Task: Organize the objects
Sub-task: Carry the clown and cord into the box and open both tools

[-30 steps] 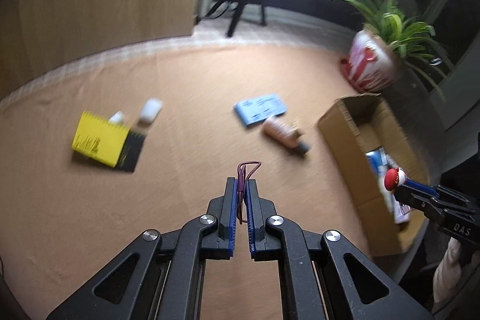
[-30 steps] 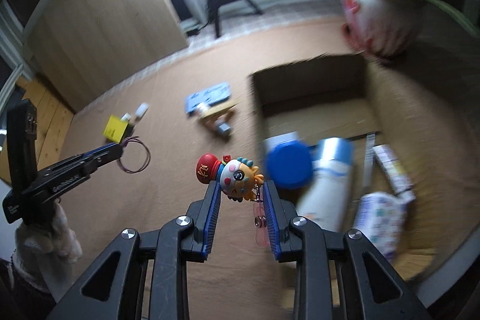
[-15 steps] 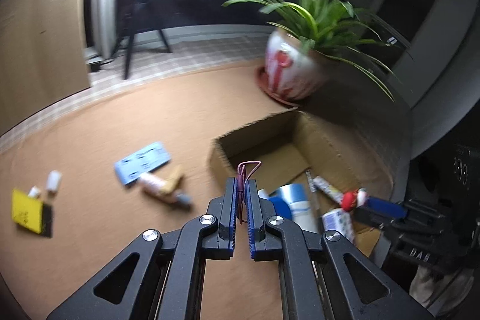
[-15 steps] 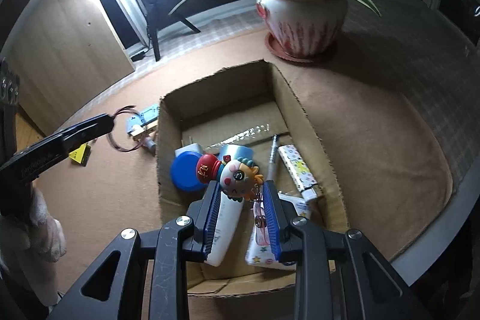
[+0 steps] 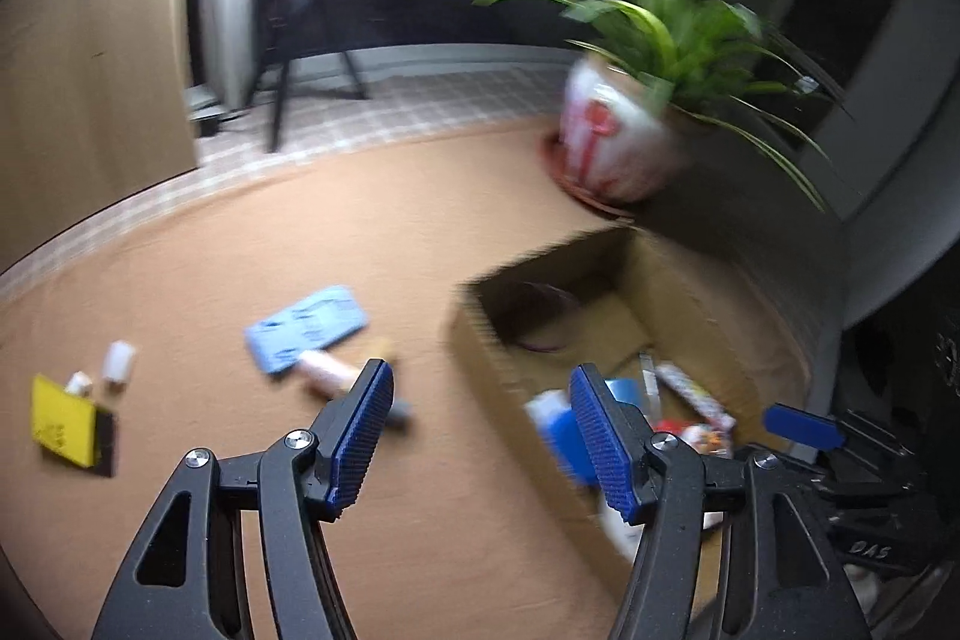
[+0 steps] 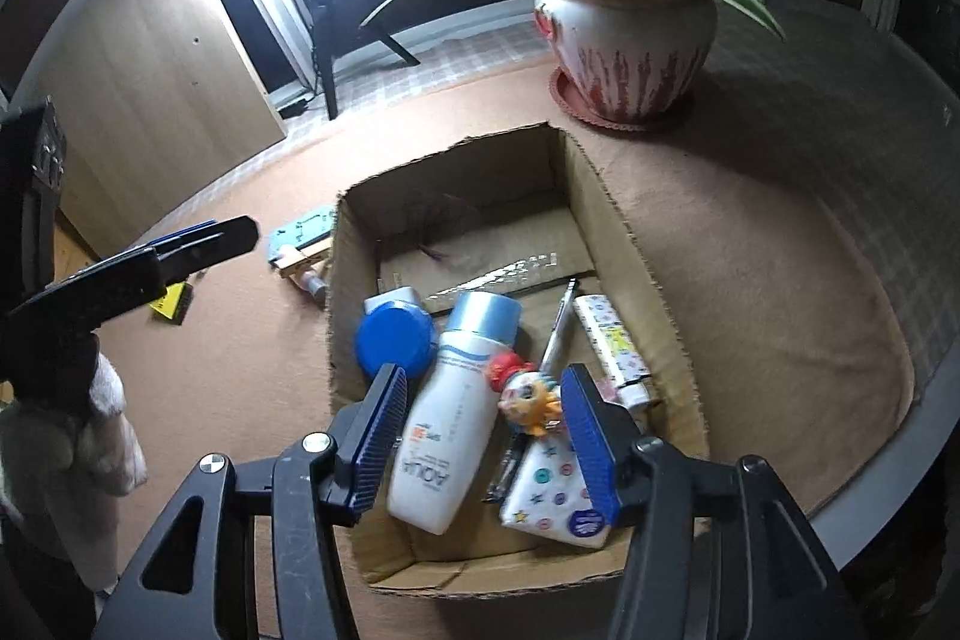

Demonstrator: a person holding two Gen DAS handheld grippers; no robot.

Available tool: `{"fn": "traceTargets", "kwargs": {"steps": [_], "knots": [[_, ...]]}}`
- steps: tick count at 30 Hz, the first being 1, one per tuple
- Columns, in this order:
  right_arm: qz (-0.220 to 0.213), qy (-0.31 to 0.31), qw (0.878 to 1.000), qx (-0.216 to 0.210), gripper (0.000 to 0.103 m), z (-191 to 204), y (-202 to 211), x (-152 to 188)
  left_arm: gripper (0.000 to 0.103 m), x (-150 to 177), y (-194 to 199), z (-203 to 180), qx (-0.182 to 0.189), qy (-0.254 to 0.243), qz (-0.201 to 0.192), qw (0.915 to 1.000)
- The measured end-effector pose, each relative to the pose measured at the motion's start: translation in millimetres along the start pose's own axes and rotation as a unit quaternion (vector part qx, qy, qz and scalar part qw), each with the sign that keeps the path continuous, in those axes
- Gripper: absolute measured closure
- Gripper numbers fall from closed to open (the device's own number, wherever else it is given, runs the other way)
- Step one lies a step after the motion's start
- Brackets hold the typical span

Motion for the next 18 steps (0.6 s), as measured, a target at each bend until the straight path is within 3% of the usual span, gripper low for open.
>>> {"fn": "traceTargets", "kwargs": {"steps": [9,18], "knots": [[0.016,0.030,0.999,-0.026,0.053,46.0,-11.5,0.9,0.038,17.2,14.1,124.3,-0.065,0.069,0.030,0.9950],[0.027,0.062,0.997,-0.027,0.053,85.9,-25.9,9.3,0.043,17.6,13.9,251.4,-0.140,0.138,0.056,0.9788]]}}
Point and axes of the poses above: each gripper's, at about its wrist camera, not at the fingertips, and y roughly against the way its jaws point, z to its left, x to its underside, the point moved 5 cm from there along -y, roughly the way its jaws point, and after that the axes turned 9 degrees about z, right-handed, at the moved point
